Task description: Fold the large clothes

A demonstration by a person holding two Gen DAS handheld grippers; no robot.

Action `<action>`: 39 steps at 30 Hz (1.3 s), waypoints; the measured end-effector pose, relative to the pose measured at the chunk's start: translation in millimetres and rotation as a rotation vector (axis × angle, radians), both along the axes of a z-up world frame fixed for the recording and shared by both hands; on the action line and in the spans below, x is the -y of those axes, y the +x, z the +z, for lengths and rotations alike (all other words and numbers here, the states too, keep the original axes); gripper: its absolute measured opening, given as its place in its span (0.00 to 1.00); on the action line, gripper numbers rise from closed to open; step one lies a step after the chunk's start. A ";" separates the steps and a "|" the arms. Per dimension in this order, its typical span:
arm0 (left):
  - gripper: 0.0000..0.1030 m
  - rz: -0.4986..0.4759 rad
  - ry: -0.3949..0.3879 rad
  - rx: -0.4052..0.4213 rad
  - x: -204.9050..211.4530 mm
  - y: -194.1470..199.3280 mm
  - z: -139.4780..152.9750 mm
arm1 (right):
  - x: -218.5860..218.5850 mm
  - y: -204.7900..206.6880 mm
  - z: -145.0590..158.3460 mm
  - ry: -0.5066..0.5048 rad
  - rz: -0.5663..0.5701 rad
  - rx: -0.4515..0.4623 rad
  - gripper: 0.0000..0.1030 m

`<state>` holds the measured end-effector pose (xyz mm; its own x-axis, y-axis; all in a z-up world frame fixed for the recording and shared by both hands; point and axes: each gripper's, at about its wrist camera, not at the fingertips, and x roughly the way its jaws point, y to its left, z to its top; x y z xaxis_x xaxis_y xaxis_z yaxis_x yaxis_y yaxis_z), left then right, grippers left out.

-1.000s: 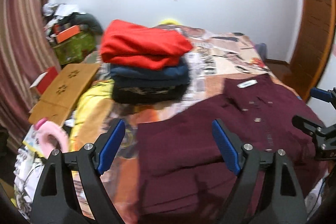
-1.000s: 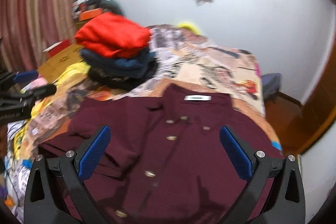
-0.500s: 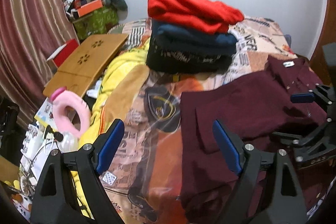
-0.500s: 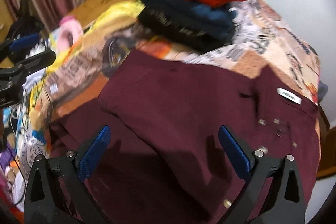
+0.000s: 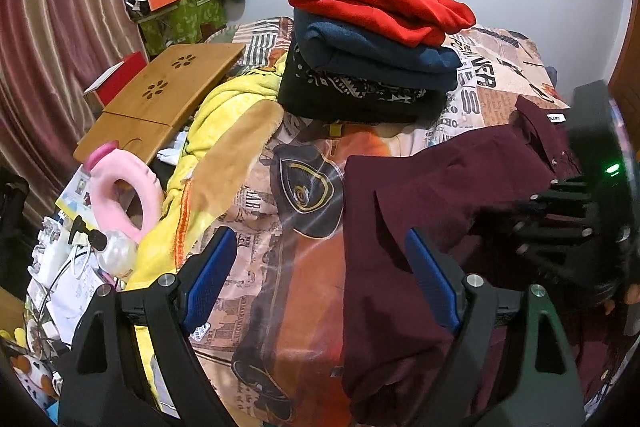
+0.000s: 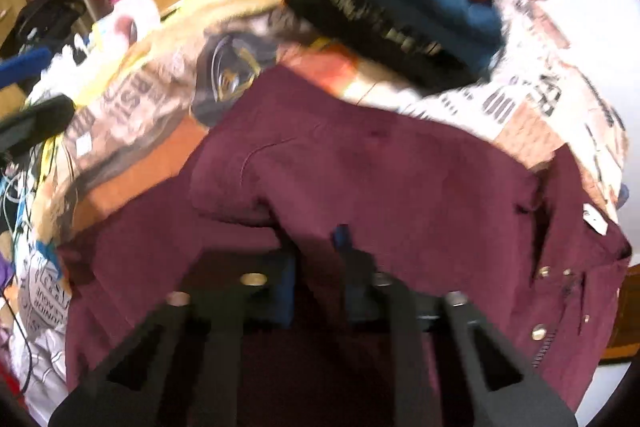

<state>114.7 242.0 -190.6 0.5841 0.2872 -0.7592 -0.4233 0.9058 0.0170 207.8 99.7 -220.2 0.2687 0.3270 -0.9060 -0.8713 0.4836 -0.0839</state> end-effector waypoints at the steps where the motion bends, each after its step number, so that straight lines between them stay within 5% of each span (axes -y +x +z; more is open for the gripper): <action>1: 0.83 0.002 0.000 0.000 1.0 0.7 0.7 | 1.5 2.2 3.8 0.023 -0.011 0.000 0.08; 12: 0.83 -0.033 0.030 0.032 25.6 9.5 20.3 | 119.5 35.8 127.9 0.447 -0.307 0.124 0.07; 17: 0.83 -0.068 0.059 0.047 44.6 17.1 28.1 | 187.0 33.8 155.7 0.507 -0.439 0.242 0.07; 25: 0.83 -0.127 0.062 0.036 76.3 31.9 28.5 | 257.2 37.3 117.4 0.434 -0.629 0.182 0.07; 32: 0.83 -0.164 0.080 0.011 94.0 42.0 23.3 | 289.3 50.8 98.5 0.404 -0.691 0.019 0.09; 36: 0.83 -0.170 0.070 0.003 97.3 48.7 18.6 | 293.1 68.1 92.8 0.455 -0.721 -0.062 0.42; 39: 0.83 -0.174 0.062 -0.004 97.3 53.7 15.4 | 289.3 83.3 87.5 0.458 -0.745 -0.079 0.47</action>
<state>168.4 144.7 -175.2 0.6264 0.2282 -0.7453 -0.2601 0.9626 0.0762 291.1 -189.6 -132.7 0.4997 0.4272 -0.7536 -0.3101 0.9005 0.3048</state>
